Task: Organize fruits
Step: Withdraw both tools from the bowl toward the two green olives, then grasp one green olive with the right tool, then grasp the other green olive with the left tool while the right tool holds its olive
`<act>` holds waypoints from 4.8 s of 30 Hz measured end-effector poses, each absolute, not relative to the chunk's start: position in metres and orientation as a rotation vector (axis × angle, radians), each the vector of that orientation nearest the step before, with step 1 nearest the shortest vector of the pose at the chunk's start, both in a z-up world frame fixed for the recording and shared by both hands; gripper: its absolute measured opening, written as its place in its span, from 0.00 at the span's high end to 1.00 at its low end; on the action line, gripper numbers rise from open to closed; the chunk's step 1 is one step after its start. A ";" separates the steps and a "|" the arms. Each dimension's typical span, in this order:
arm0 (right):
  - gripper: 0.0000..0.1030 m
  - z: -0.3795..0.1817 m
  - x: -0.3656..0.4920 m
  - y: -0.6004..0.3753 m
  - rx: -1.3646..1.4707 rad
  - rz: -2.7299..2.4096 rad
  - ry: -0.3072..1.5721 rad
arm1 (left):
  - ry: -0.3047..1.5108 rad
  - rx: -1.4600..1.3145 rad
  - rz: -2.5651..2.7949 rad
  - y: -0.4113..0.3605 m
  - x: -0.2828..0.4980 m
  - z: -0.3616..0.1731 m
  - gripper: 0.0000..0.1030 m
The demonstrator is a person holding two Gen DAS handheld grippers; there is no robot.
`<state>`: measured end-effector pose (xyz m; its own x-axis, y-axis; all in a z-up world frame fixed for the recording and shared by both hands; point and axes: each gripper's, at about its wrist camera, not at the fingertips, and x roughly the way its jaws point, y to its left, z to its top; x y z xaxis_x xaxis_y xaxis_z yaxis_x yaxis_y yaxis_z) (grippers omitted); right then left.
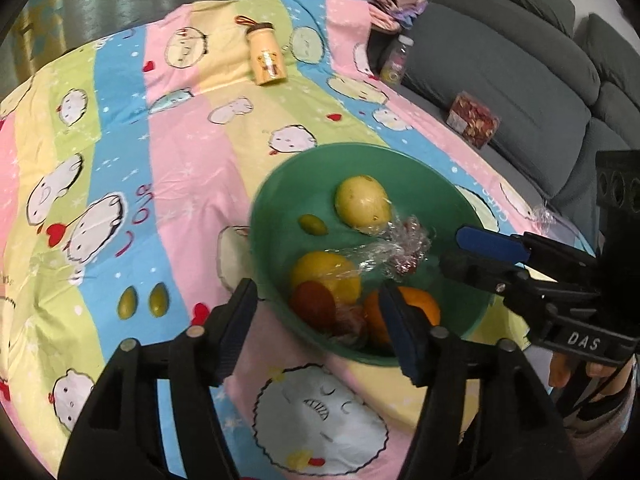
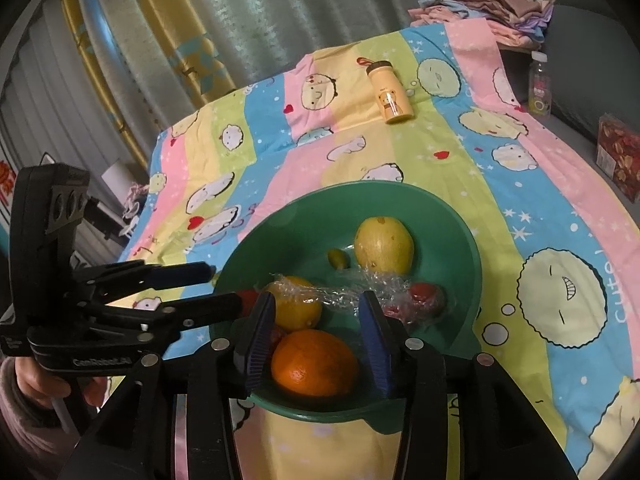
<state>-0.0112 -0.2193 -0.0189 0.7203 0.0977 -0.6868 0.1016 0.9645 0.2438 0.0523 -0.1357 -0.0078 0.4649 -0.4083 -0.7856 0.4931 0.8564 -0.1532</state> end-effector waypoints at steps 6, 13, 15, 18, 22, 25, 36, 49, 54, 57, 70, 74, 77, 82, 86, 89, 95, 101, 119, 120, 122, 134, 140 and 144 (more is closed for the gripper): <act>0.56 -0.010 -0.013 -0.211 0.266 0.021 0.746 | 0.912 -0.028 -0.464 -0.077 0.047 0.000 0.29; 0.56 -0.008 -0.006 -0.189 0.239 0.098 0.756 | 0.954 -0.156 -0.250 0.006 0.043 -0.017 0.29; 0.56 -0.009 -0.003 -0.179 0.225 0.123 0.767 | 0.973 -0.181 -0.213 0.022 0.039 -0.024 0.29; 0.56 -0.012 0.002 -0.161 0.196 0.158 0.792 | 0.994 -0.202 -0.190 0.036 0.034 -0.033 0.29; 0.56 -0.019 0.009 -0.139 0.162 0.203 0.831 | 1.011 -0.213 -0.193 0.044 0.026 -0.042 0.29; 0.56 -0.026 0.015 -0.123 0.139 0.231 0.863 | 1.019 -0.216 -0.203 0.046 0.023 -0.047 0.29; 0.56 -0.052 0.041 -0.085 0.132 0.282 0.959 | 1.010 -0.174 -0.205 0.048 0.015 -0.057 0.26; 0.56 -0.065 0.079 -0.057 0.119 0.262 1.018 | 1.000 -0.199 -0.203 0.067 0.012 -0.066 0.26; 0.56 -0.070 0.092 -0.046 0.083 0.254 1.040 | 0.981 -0.230 -0.215 0.074 0.010 -0.065 0.26; 0.56 -0.075 0.101 -0.044 0.066 0.239 1.056 | 0.972 -0.241 -0.231 0.077 0.009 -0.065 0.26; 0.56 -0.105 0.145 -0.048 0.038 0.130 1.157 | 0.960 -0.258 -0.239 0.087 0.013 -0.067 0.26; 0.56 -0.114 0.157 -0.047 0.031 0.119 1.186 | 0.959 -0.244 -0.242 0.088 0.015 -0.066 0.26; 0.56 -0.121 0.166 -0.044 0.008 0.096 1.204 | 0.958 -0.231 -0.242 0.088 0.017 -0.066 0.26; 0.56 -0.127 0.175 -0.037 -0.044 0.080 1.213 | 0.957 -0.218 -0.245 0.089 0.021 -0.065 0.26; 0.67 -0.128 0.178 -0.033 -0.110 0.065 1.212 | 0.959 -0.210 -0.247 0.089 0.024 -0.064 0.26; 0.76 -0.128 0.181 -0.035 -0.122 0.058 1.213 | 0.961 -0.208 -0.245 0.088 0.025 -0.064 0.26; 0.80 -0.128 0.182 -0.041 -0.094 0.068 1.197 | 0.978 -0.203 -0.246 0.085 0.025 -0.065 0.26; 0.80 -0.119 0.169 -0.046 -0.014 0.119 1.163 | 0.990 -0.197 -0.240 0.083 0.027 -0.066 0.26; 0.80 -0.076 0.079 -0.051 0.086 0.299 0.999 | 1.052 -0.122 -0.302 0.045 0.083 -0.073 0.27; 0.80 -0.076 0.074 -0.052 0.089 0.306 0.999 | 1.058 -0.110 -0.307 0.039 0.089 -0.075 0.28; 0.80 -0.076 0.068 -0.054 0.089 0.313 0.999 | 1.077 -0.088 -0.317 0.029 0.099 -0.079 0.32; 0.80 -0.071 0.053 -0.069 0.150 0.376 0.950 | 1.097 0.020 -0.267 -0.004 0.140 -0.101 0.55; 0.80 -0.068 0.051 -0.073 0.160 0.385 0.922 | 1.072 0.059 -0.255 -0.007 0.140 -0.101 0.80; 0.80 -0.068 0.050 -0.077 0.169 0.381 0.916 | 1.070 0.042 -0.250 -0.005 0.139 -0.100 0.80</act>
